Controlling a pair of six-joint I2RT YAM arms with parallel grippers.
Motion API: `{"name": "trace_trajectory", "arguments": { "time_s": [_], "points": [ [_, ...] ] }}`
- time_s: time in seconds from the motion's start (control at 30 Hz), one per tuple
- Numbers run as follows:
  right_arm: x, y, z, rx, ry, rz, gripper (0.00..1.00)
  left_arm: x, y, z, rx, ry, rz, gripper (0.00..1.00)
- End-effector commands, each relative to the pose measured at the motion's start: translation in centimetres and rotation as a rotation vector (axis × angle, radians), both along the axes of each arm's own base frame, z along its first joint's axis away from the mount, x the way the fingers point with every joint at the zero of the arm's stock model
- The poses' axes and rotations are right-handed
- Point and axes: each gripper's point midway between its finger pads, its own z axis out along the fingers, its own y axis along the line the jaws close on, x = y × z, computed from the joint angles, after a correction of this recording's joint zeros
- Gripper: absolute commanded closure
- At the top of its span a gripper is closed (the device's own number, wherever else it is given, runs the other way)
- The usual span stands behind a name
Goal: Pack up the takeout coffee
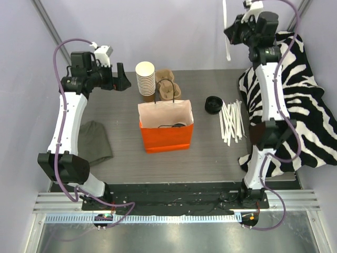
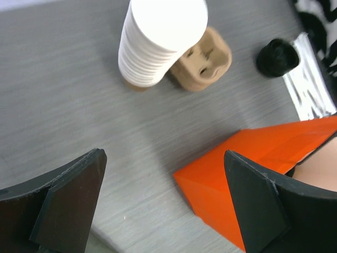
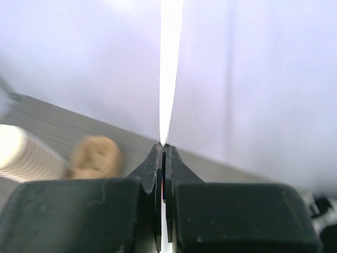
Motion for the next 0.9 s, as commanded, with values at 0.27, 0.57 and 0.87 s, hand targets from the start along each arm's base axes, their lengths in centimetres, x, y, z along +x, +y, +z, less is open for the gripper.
{"name": "trace_trajectory", "arguments": {
  "time_s": [0.27,0.57,0.87],
  "points": [
    [-18.1,17.3,13.0,-0.055,-0.398,0.516,0.99,-1.6,-6.3,25.2,-0.487,-0.616,-0.309,0.00],
    [-23.6,23.1,13.4,-0.061,-0.455,0.585,0.99,-5.5,-10.5,29.9,-0.852,-0.739,-0.472,0.12],
    [-25.3,25.2,13.8,-0.041,-0.479,0.601,0.99,-5.1,-11.5,28.7,-0.883,-0.715,-0.407,0.21]
  ]
}}
